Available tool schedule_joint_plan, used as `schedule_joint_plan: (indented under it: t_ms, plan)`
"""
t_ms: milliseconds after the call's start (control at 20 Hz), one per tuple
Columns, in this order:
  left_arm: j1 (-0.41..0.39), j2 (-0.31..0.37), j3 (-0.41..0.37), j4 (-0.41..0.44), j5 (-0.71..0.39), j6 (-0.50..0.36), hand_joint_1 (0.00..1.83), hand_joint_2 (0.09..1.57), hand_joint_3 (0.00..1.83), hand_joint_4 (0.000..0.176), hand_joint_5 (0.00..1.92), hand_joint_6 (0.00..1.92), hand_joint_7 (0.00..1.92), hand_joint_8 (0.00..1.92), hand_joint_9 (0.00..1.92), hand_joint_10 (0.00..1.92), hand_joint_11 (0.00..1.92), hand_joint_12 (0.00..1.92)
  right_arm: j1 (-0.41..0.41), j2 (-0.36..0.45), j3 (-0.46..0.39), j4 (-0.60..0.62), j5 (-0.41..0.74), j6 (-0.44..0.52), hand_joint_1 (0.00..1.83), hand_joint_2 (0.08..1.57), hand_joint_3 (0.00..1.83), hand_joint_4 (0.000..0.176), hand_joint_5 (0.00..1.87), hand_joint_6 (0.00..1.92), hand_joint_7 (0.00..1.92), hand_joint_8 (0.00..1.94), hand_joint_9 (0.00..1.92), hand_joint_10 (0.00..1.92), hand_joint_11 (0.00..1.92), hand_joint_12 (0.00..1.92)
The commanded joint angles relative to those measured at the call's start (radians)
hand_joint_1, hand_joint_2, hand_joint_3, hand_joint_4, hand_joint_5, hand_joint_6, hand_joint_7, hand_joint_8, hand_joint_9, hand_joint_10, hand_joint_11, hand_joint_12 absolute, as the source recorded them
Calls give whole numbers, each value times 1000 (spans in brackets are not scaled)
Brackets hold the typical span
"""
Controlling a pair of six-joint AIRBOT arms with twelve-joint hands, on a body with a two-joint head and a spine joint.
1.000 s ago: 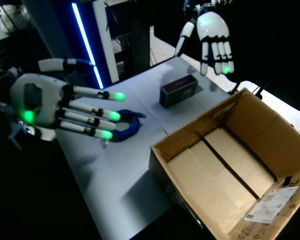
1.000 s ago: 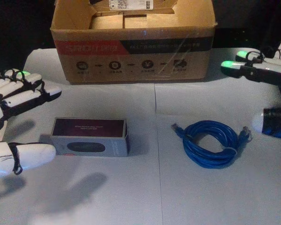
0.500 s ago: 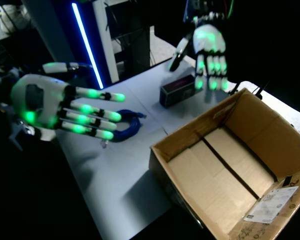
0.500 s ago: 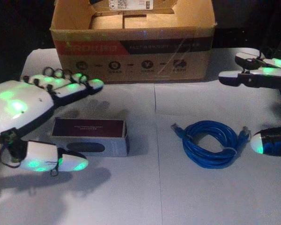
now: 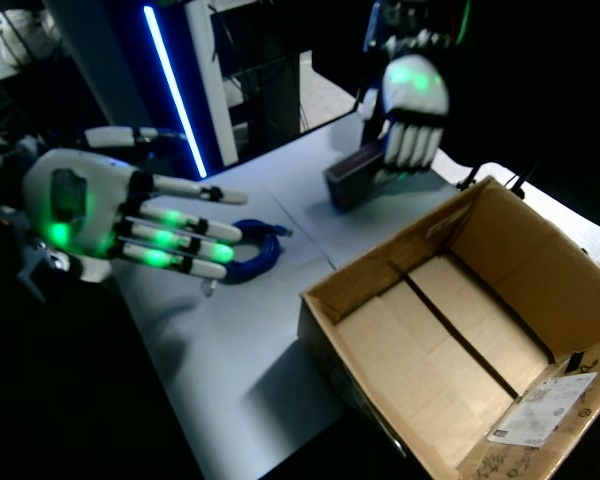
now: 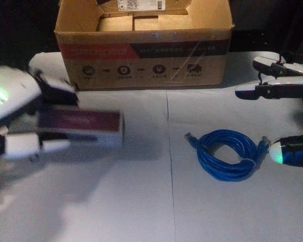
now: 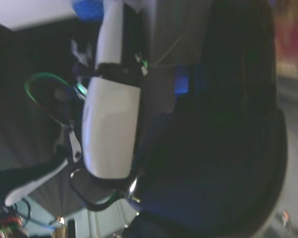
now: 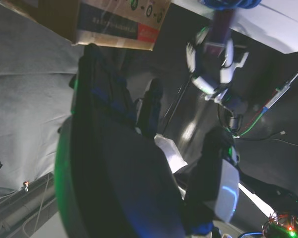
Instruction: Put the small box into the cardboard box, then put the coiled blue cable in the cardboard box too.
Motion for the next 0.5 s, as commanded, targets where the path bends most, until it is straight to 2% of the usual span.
schedule_joint_plan:
  t_ms: [0,50,100,150,200,250,300,350,400,450]
  plan:
    - [-15,17,-5,11,-189,-5,1197,1175,0,0,886,1014,853,1325,850,1098,696,1467,16,0,1,18,121,8,378,1029,9,176,0,0,0,0,0,0,0,0]
    - [-15,43,-7,11,-233,-5,1196,1163,1,0,909,1007,868,1272,876,1048,726,1509,16,0,1,18,121,9,342,1040,10,176,0,0,0,0,0,0,0,0]
    - [-16,56,-2,6,-269,-6,1189,1167,0,19,891,1063,873,1230,829,987,629,1465,16,-2,1,19,121,9,345,1041,7,176,0,0,0,0,0,0,0,0]
    - [-26,62,9,-8,-298,-5,1186,1166,0,35,884,1109,883,1173,855,820,603,1357,16,-4,2,19,121,9,340,1046,8,176,0,0,0,0,0,0,0,0]
    - [-55,57,29,-27,-312,-5,1192,1161,0,31,873,1121,905,1141,849,654,513,1219,16,-5,2,19,121,9,338,1054,9,176,0,0,0,0,0,0,0,0]
    - [-92,43,52,-41,-307,-5,1333,1172,4,0,789,1252,891,1119,800,1291,572,1175,16,-6,2,20,121,9,330,1061,9,176,0,0,0,0,0,0,0,0]
    - [-128,25,75,-50,-291,-5,1351,1154,0,0,760,1229,935,1020,901,1253,714,1239,16,-6,2,20,121,9,345,1062,7,176,0,0,0,0,0,0,0,0]
    - [-176,0,105,-55,-264,-5,1358,1143,0,0,768,1204,964,981,929,1214,750,1223,16,-7,2,20,121,9,357,1054,2,176,0,0,0,0,0,0,0,0]
    - [-259,-43,158,-58,-188,-5,1364,1134,0,0,800,1106,983,997,925,1228,744,1229,16,-7,3,19,121,9,354,1049,0,176,0,0,0,0,0,0,0,0]
    - [-326,-81,205,-57,-115,-5,1223,1152,0,0,832,1090,980,1110,945,766,748,1267,16,-7,4,19,121,9,277,1050,1,176,0,0,0,0,0,0,0,0]
